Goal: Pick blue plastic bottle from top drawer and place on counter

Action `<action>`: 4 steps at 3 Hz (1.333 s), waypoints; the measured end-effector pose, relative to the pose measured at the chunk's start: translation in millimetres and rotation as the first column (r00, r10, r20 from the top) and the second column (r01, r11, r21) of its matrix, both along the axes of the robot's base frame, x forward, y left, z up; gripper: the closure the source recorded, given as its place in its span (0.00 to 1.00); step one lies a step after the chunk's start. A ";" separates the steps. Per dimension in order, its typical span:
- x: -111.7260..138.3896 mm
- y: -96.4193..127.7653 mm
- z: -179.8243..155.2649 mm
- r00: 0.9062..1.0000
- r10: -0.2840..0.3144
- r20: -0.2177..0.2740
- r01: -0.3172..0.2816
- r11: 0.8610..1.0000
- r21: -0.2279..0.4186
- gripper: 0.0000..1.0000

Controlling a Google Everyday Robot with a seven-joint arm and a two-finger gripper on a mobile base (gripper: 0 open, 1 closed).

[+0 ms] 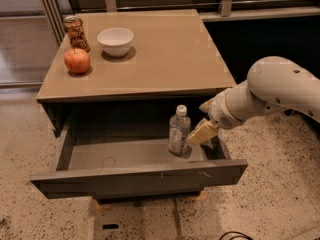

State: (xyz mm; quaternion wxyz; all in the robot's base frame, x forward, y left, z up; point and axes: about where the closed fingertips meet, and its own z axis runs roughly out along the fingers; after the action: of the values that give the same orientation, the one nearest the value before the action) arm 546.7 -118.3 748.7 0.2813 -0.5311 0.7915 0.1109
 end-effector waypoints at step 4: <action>28.5 43.8 -26.6 1.000 0.027 -0.012 -0.026 0.996 0.086 0.24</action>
Offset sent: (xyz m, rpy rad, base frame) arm 0.0331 0.0212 -0.0211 0.0514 -0.0149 -0.0011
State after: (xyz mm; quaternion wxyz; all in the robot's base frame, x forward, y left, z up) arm 575.2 -74.5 722.2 0.2969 -0.5283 0.7807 0.1521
